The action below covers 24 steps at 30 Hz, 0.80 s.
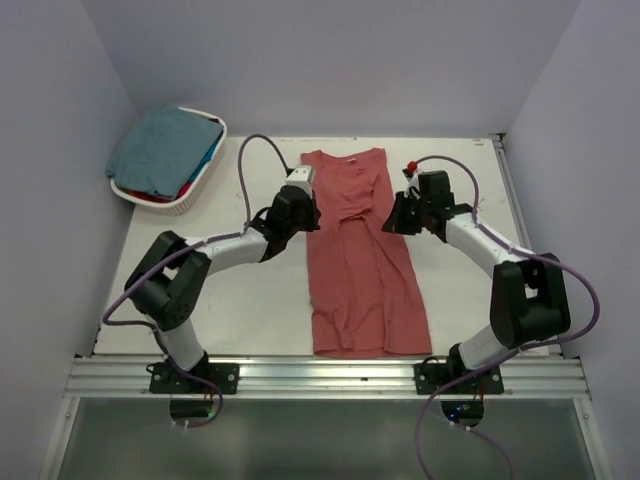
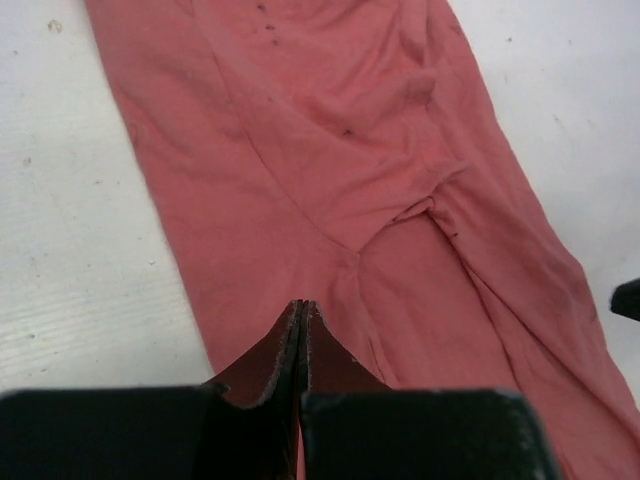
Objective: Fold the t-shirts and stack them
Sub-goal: Grab the bottom of the folded rectangular tshirt with both arms
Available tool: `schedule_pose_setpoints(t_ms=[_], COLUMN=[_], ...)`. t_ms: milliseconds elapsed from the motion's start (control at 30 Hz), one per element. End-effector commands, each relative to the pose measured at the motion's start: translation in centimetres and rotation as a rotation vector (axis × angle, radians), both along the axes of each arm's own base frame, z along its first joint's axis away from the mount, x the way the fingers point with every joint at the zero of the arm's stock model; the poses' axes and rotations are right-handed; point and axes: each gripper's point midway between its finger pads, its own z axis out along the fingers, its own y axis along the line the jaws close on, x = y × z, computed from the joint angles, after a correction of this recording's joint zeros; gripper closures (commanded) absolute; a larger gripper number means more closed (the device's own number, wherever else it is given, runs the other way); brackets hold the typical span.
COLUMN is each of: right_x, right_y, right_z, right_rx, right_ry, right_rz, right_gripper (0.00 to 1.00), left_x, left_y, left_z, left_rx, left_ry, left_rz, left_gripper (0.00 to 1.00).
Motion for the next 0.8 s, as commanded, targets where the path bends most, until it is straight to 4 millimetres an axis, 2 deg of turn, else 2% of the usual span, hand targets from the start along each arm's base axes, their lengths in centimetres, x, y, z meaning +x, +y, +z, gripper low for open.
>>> schedule_pose_setpoints(t_ms=[0,67,200,400,433,467,533,600,700,733,767], right_x=[-0.5,-0.9,-1.7,-2.5,-2.6,-2.5,-2.6,-2.6,-2.5,-2.5,-2.5], right_y=[0.2,0.4,0.4,0.0,-0.1,-0.1,0.0,-0.1,-0.1,-0.1,-0.1], right_z=[0.3,0.3,0.6,0.6,0.4,0.3,0.2,-0.2,-0.6,-0.7,-0.8], right_rx=[-0.005,-0.001,-0.008,-0.023,-0.029,-0.029,-0.026,-0.026,-0.029,-0.028,-0.027], right_ry=[-0.018,-0.012,-0.017,-0.011,-0.008,-0.009,-0.003,0.002,0.005,0.006,0.008], right_rz=[0.017,0.021,0.024,0.016,0.011,0.011,0.012,0.006,0.002,-0.001,-0.001], right_gripper=[1.0,1.0,1.0,1.0,1.0,1.0,1.0,1.0,1.0,1.0,1.0], left_x=[2.2,3.0,4.4,7.2,8.1,8.4,10.0,11.0,12.4,13.1,13.4], left_y=[-0.8,-0.5,-0.2,1.1,1.0,1.2,1.8,2.6,2.9,2.8,2.9], left_z=[-1.0,-2.9,-5.0,-6.7,-6.3,-7.4,-7.4,-8.5,-8.5,-7.9,-8.5], left_rx=[-0.054,-0.046,-0.055,-0.046,-0.054,-0.048,-0.062,-0.063,-0.076,-0.087,-0.087], left_ry=[-0.019,0.019,0.064,0.09,0.084,0.105,0.103,0.121,0.106,0.092,0.1], left_rz=[-0.018,-0.002,0.012,0.055,0.056,0.063,0.077,0.091,0.084,0.076,0.073], left_gripper=[1.0,1.0,1.0,1.0,1.0,1.0,1.0,1.0,1.0,1.0,1.0])
